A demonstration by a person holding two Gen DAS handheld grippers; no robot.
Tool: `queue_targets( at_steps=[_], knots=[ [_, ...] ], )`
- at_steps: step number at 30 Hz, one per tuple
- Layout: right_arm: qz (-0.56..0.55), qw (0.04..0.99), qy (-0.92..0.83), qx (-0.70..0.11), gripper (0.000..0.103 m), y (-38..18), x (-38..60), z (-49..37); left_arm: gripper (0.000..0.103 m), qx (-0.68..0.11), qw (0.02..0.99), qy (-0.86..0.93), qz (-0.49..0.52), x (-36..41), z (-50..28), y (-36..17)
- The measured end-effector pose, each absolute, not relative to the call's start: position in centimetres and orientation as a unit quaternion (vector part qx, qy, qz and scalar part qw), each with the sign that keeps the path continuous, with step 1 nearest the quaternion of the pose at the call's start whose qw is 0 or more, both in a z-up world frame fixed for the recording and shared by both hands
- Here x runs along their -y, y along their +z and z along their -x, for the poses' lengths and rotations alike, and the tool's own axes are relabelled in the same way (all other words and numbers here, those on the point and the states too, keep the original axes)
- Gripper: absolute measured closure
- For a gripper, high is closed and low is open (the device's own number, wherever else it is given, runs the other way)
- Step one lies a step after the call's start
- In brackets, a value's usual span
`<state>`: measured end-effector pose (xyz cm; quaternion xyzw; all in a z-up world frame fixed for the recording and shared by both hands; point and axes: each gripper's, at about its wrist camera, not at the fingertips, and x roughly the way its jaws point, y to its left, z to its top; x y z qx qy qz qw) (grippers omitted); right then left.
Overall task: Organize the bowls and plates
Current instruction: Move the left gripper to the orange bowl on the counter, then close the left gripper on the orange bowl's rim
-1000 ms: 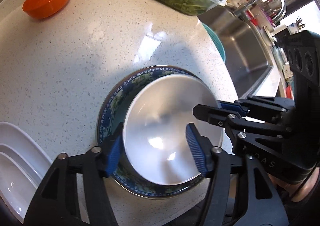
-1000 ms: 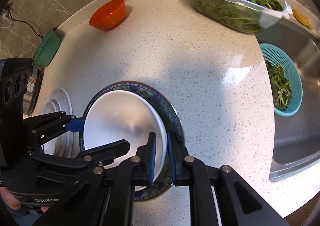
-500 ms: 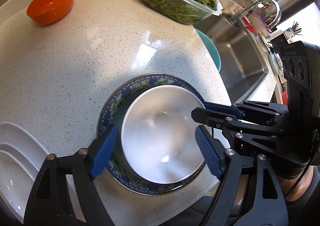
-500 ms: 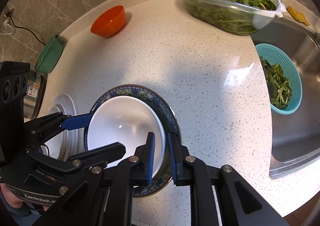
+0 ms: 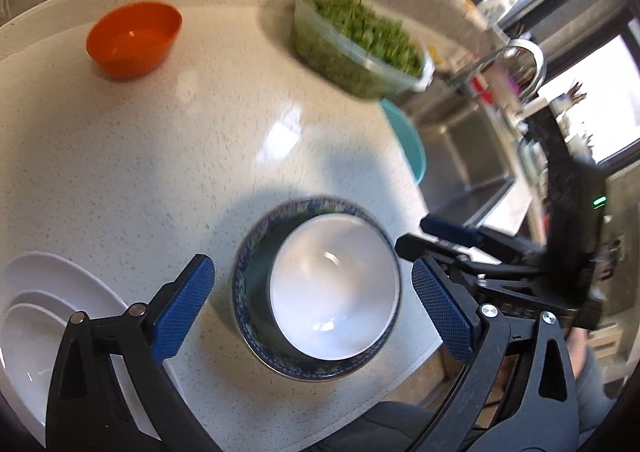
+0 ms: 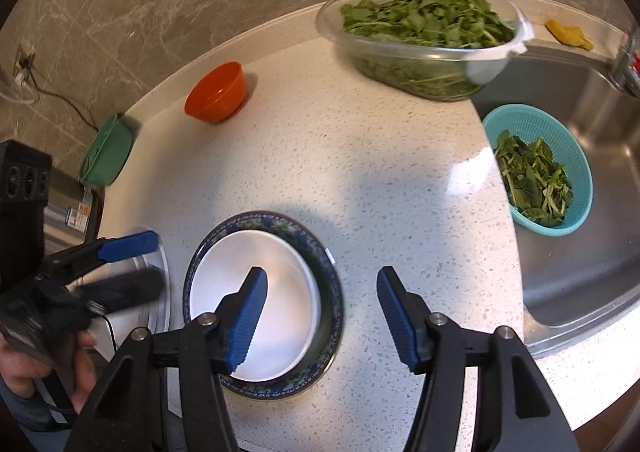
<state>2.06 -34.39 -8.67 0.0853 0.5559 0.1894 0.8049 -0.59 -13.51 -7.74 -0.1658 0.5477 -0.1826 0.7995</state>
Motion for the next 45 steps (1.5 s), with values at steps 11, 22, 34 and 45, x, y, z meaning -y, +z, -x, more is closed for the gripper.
queue_targets(
  at_steps=[11, 22, 34, 45],
  knots=[
    [-0.295, 0.755, 0.286, -0.511, 0.015, -7.3, 37.2, -4.3, 0.001, -0.487, 0.806, -0.168, 0.291, 0.3, -1.2, -6.5],
    [-0.295, 0.725, 0.312, -0.538, 0.016, -5.1, 27.1, -18.0, 0.001, -0.516, 0.813, -0.077, 0.258, -11.2, -12.4, -7.9],
    [-0.284, 0.686, 0.275, -0.611, 0.029, -11.9, 18.2, -26.5, 0.003, -0.56, 0.801, -0.081, 0.198, -13.3, -19.9, -13.3],
    [-0.286, 0.677, 0.261, -0.626, 0.04, -14.4, 17.4, -28.1, 0.04, -0.571, 0.786, -0.095, 0.218, -13.6, -21.3, -16.0]
  ],
)
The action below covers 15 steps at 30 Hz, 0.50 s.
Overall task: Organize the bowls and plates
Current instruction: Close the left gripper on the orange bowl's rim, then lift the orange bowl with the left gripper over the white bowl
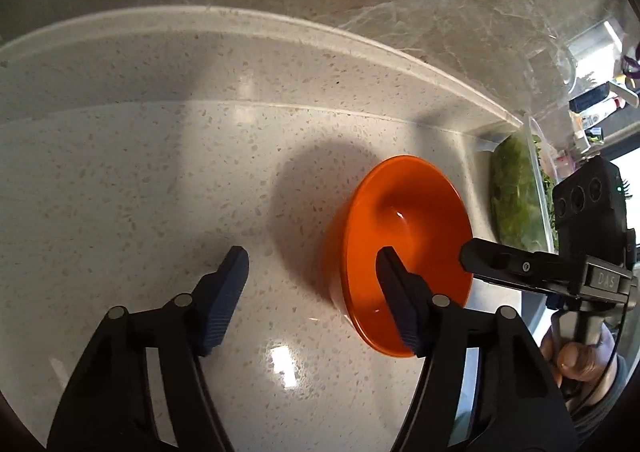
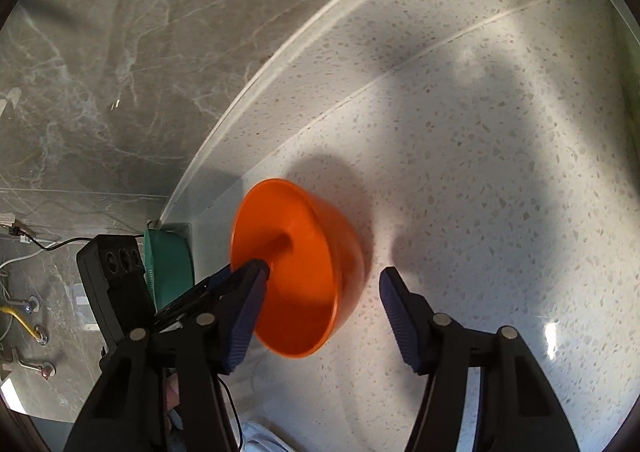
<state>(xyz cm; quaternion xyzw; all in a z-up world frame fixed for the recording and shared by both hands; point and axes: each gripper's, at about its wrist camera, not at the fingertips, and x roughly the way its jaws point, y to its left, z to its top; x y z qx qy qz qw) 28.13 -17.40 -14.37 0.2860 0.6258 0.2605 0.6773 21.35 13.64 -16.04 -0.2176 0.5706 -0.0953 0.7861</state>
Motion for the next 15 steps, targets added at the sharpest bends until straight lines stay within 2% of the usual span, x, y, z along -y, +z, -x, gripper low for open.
queue_targets(
  at_steps=[3, 6, 8, 10, 11, 12, 15],
  knots=[
    [-0.289, 0.673, 0.259, -0.629, 0.042, -14.8, 17.6, -28.6, 0.044, -0.574, 0.785, -0.1, 0.21, -13.3, -21.6, -16.3],
    [-0.285, 0.664, 0.264, -0.639, 0.057, -15.6, 17.1, -28.7, 0.051, -0.577, 0.783, -0.104, 0.208, -12.9, -21.8, -16.4],
    [-0.285, 0.663, 0.267, -0.639, 0.067, -15.8, 16.7, -28.7, 0.059, -0.578, 0.782, -0.104, 0.207, -12.2, -22.0, -16.4],
    [-0.281, 0.665, 0.266, -0.639, 0.073, -15.8, 16.5, -28.7, 0.076, -0.582, 0.781, -0.1, 0.206, -12.3, -22.0, -16.6],
    [-0.28, 0.666, 0.267, -0.638, 0.079, -15.8, 16.4, -28.8, 0.078, -0.582, 0.781, -0.099, 0.207, -12.3, -22.0, -16.7],
    [-0.281, 0.666, 0.267, -0.638, 0.08, -15.9, 16.4, -28.8, 0.082, -0.582, 0.78, -0.101, 0.208, -12.3, -22.0, -16.8],
    [-0.28, 0.666, 0.269, -0.637, 0.081, -16.0, 16.1, -28.9, 0.087, -0.583, 0.781, -0.098, 0.204, -11.0, -22.5, -17.1]
  ],
)
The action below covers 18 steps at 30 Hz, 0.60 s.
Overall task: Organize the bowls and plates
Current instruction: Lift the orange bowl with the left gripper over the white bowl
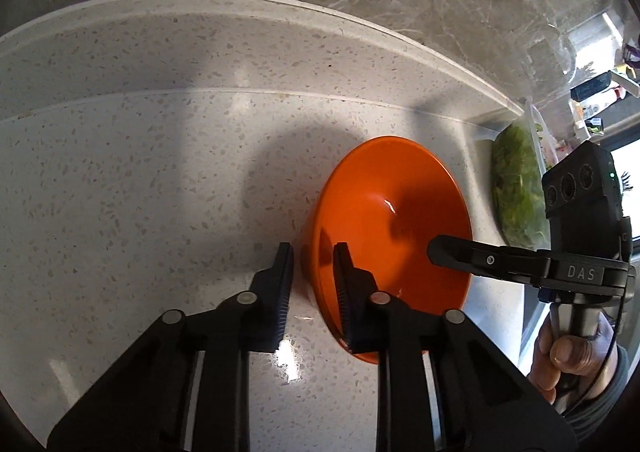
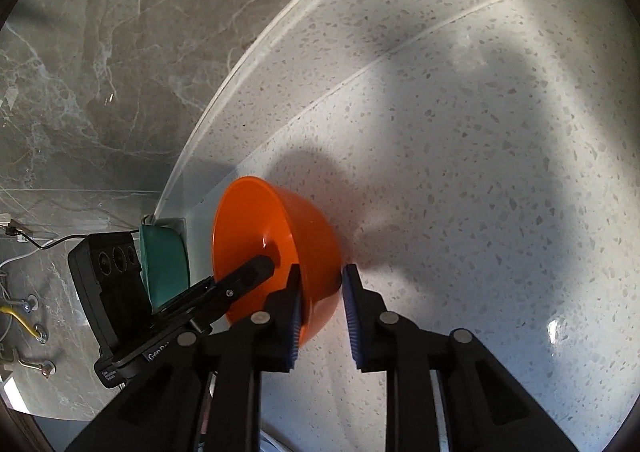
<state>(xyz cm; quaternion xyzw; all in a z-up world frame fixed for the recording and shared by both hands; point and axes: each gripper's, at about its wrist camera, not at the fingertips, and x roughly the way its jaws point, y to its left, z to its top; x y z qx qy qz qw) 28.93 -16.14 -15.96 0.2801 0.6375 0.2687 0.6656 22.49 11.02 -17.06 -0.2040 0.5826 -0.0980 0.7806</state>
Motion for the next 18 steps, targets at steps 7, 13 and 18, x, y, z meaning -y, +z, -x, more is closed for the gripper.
queue_targets(
  at_steps=[7, 13, 18],
  knots=[
    [-0.279, 0.67, 0.271, -0.633, 0.082, -15.8, 15.8, -29.1, 0.091, -0.585, 0.784, -0.081, 0.193, -10.2, -22.7, -17.1],
    [-0.28, 0.671, 0.27, -0.632, 0.082, -15.6, 17.0, -29.1, 0.09, -0.591, 0.778, -0.079, 0.196, -10.0, -22.6, -16.9],
    [-0.278, 0.672, 0.271, -0.63, 0.082, -14.9, 17.5, -28.6, 0.091, -0.596, 0.775, -0.078, 0.194, -9.1, -22.2, -16.1]
  ],
)
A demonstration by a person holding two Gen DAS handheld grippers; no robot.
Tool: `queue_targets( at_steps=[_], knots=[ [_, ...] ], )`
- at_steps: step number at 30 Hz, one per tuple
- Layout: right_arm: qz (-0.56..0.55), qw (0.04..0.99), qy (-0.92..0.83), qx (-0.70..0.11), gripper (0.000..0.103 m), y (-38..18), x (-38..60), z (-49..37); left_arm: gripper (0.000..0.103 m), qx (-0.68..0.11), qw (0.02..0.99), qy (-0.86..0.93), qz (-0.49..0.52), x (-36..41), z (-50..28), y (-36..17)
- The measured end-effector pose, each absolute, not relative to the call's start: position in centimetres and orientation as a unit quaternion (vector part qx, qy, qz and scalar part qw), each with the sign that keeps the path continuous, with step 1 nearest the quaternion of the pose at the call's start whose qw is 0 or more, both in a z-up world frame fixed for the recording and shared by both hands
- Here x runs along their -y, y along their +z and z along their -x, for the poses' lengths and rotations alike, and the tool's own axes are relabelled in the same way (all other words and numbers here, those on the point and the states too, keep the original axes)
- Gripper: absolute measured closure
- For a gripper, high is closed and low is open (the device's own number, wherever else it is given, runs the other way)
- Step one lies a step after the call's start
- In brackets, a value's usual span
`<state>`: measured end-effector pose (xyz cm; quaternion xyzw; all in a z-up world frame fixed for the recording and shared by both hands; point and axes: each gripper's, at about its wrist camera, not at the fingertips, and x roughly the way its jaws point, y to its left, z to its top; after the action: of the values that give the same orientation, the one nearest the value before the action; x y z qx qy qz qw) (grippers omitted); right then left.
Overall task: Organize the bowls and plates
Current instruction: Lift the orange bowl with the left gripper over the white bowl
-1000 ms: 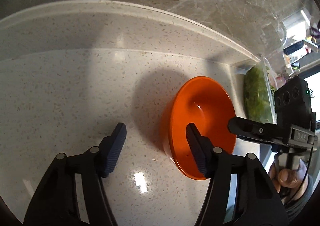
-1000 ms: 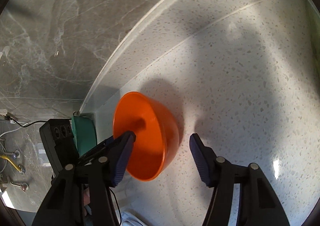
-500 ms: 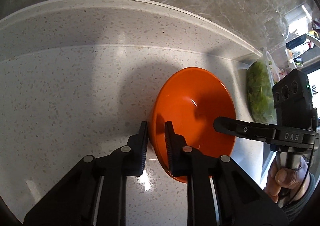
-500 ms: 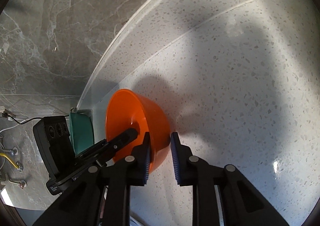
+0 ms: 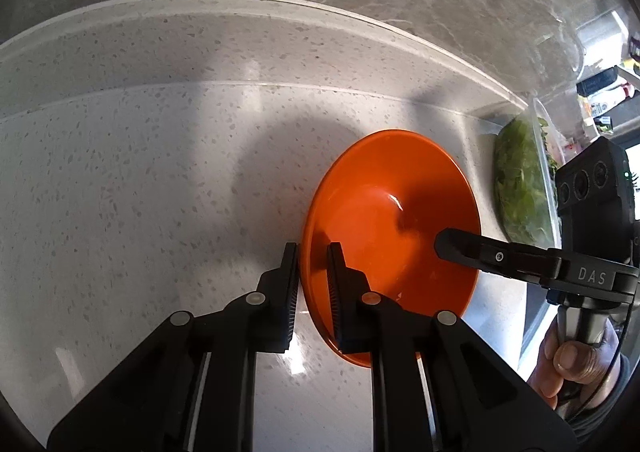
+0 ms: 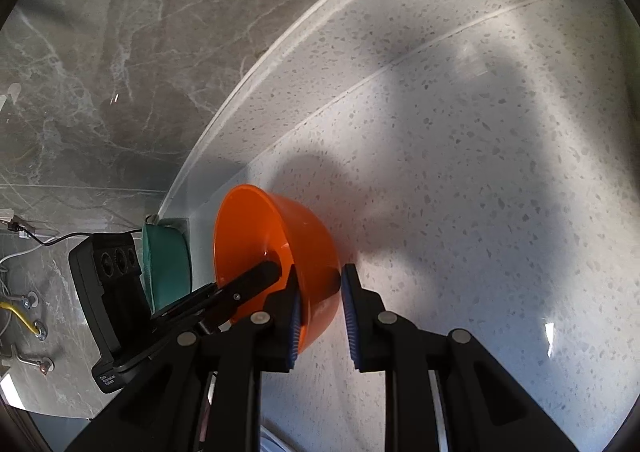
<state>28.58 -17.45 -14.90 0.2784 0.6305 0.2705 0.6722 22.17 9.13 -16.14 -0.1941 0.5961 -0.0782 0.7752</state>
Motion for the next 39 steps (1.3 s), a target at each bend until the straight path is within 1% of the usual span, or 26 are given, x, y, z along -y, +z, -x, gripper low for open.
queue_targets(
  at_steps=[7, 17, 22, 34, 39],
  knots=[
    [-0.282, 0.674, 0.28, -0.623, 0.082, -12.7, 19.5, -26.1, 0.09, -0.59, 0.782, -0.089, 0.181, -6.2, -19.8, -13.1],
    [-0.3, 0.674, 0.284, -0.612, 0.081, -9.7, 24.8, -19.4, 0.09, -0.588, 0.781, -0.127, 0.169, 0.2, -15.1, -9.7],
    [-0.316, 0.675, 0.277, -0.606, 0.08, -9.0, 27.5, -16.0, 0.09, -0.593, 0.775, -0.146, 0.163, 3.6, -12.3, -9.3],
    [-0.34, 0.673, 0.265, -0.601, 0.079, -9.8, 32.4, -8.3, 0.09, -0.604, 0.761, -0.186, 0.15, 10.3, -5.2, -8.5],
    [-0.351, 0.668, 0.257, -0.604, 0.078, -10.5, 34.1, -5.2, 0.09, -0.615, 0.75, -0.198, 0.144, 12.6, -2.0, -9.2]
  ],
)
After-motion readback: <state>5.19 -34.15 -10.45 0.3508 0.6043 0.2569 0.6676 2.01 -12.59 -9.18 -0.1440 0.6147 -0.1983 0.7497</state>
